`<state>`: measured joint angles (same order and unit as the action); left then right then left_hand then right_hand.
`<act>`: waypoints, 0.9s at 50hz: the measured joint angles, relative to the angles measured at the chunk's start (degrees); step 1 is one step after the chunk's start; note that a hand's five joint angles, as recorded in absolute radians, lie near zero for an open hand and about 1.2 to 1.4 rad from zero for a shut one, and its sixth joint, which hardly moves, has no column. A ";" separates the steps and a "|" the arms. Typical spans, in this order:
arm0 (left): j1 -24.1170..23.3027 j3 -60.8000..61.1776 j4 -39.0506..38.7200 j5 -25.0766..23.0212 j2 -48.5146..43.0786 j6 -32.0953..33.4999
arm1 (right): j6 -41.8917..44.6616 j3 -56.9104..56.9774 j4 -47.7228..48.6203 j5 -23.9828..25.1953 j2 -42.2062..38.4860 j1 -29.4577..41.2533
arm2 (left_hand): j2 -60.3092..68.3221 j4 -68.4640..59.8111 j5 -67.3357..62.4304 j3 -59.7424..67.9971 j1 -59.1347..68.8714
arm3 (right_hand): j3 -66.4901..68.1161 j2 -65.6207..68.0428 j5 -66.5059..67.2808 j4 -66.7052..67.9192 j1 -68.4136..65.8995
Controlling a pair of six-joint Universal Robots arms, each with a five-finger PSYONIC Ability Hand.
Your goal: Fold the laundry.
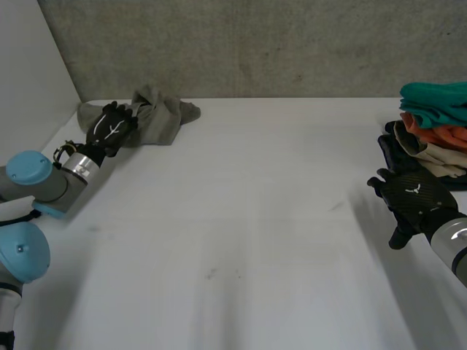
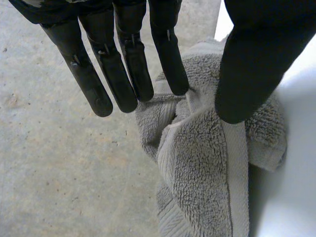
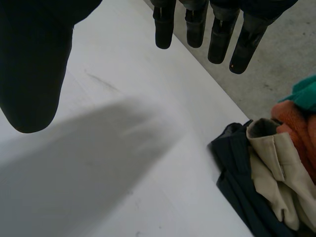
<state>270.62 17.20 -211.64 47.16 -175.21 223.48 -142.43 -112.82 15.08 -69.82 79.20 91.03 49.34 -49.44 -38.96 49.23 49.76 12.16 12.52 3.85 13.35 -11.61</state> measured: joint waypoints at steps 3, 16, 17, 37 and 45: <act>0.04 -0.29 0.00 -0.74 -0.18 -0.01 | 0.66 -0.48 -0.02 0.48 0.46 -0.96 | 3.39 -3.18 -3.20 3.35 3.03 | 0.00 0.00 0.00 0.00 0.00; 0.68 -1.92 -0.11 -2.68 -1.12 -0.06 | 2.02 -2.38 -1.56 1.28 2.70 -3.42 | 18.85 -19.03 -17.90 18.76 15.40 | 0.00 0.00 0.00 0.00 0.00; 0.73 -2.01 -0.14 -2.73 -1.16 -0.06 | 2.02 -2.54 -1.71 1.38 2.89 -3.59 | 18.89 -19.04 -17.90 18.78 15.40 | 0.00 0.00 0.00 0.00 0.00; 1.23 -0.40 -5.12 -3.07 -1.35 -0.06 | 1.98 -4.86 -2.49 3.40 5.10 -7.32 | -15.91 16.26 16.16 -15.68 -16.60 | 0.00 0.00 0.00 0.00 0.00; 1.23 0.71 -5.65 -3.28 -0.90 -0.06 | 1.98 -5.05 -2.53 3.44 5.30 -7.57 | 2.98 -2.86 -2.99 2.92 4.35 | 0.00 0.00 0.00 0.00 0.00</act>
<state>271.85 17.91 -217.30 43.87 -176.11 223.42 -140.45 -117.87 12.56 -66.38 84.50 83.46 52.31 -52.30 -41.95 52.15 54.11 12.16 12.52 3.85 13.35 -11.61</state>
